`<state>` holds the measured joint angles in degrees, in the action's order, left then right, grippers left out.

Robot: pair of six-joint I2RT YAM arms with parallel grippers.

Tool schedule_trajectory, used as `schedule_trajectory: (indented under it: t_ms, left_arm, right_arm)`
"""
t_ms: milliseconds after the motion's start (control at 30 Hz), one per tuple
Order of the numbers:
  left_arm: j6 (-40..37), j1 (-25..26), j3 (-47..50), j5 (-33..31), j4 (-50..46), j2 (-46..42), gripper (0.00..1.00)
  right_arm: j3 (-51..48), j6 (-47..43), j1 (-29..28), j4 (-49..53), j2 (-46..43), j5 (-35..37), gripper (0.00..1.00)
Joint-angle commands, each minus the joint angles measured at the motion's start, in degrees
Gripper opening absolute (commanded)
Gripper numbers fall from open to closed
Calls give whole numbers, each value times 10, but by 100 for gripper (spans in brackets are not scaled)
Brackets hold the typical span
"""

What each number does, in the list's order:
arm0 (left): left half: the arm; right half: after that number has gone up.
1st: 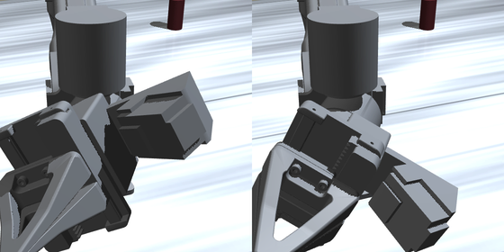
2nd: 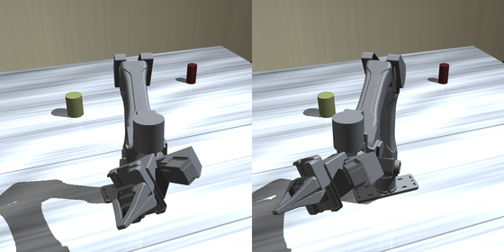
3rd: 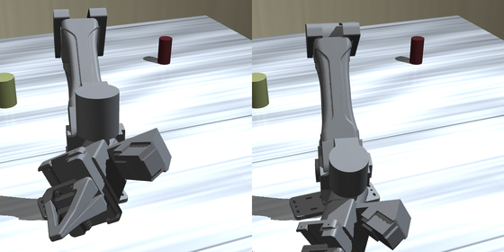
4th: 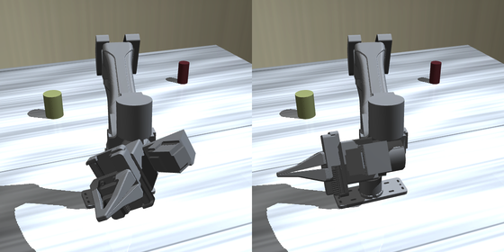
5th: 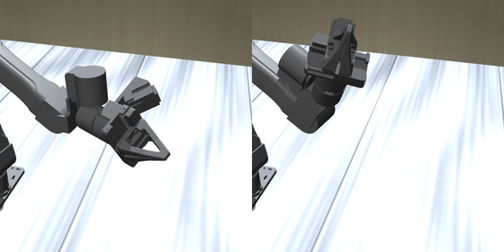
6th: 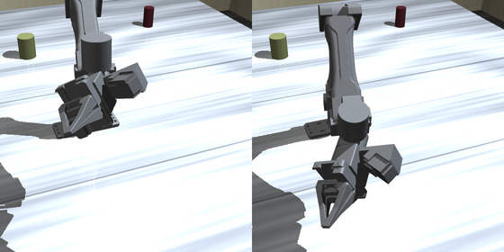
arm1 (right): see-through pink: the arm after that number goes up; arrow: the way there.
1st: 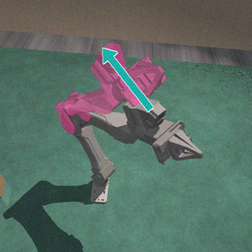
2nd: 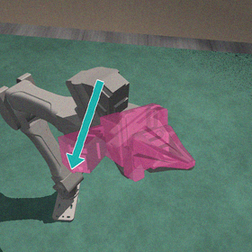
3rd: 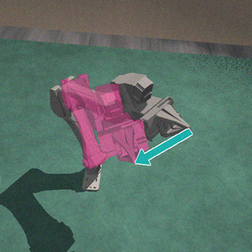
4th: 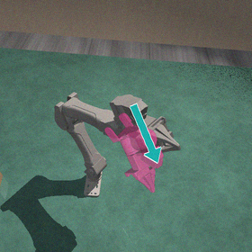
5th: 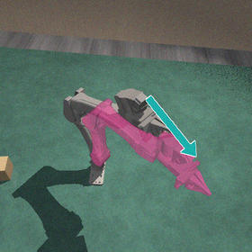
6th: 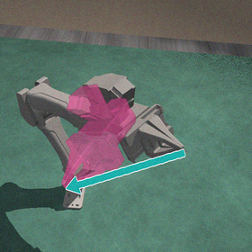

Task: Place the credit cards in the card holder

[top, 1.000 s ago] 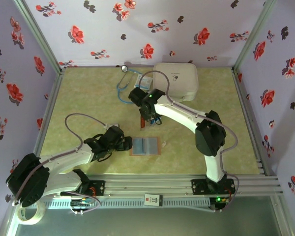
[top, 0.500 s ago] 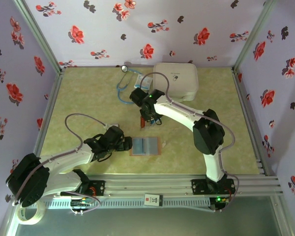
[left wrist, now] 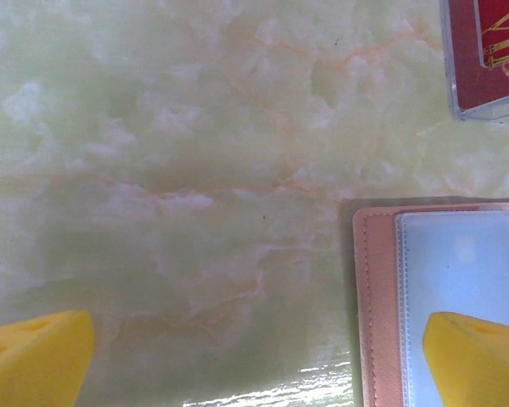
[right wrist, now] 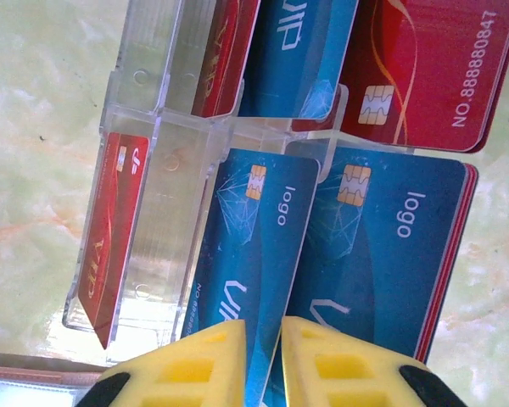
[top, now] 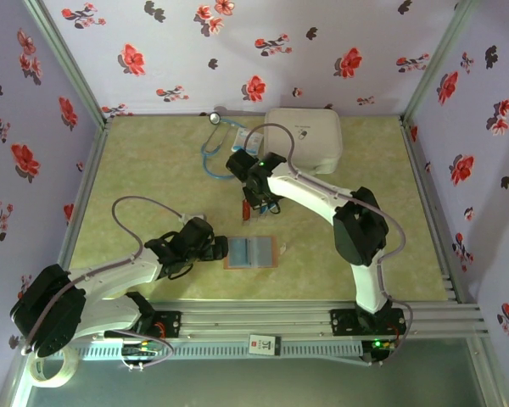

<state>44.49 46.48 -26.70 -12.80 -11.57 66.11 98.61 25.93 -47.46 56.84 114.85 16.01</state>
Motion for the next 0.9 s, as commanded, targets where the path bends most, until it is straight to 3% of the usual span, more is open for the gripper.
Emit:
schedule_trajectory:
  t_ms: [0,867]
  left_arm:
    - [3,-5,7,3,5,0,100]
    - [7,-3,12,7,16,4,100]
  right_arm:
    - [-8,3,5,-22,-2,-35,14]
    - [-27,14,19,-51,-15,-62,16]
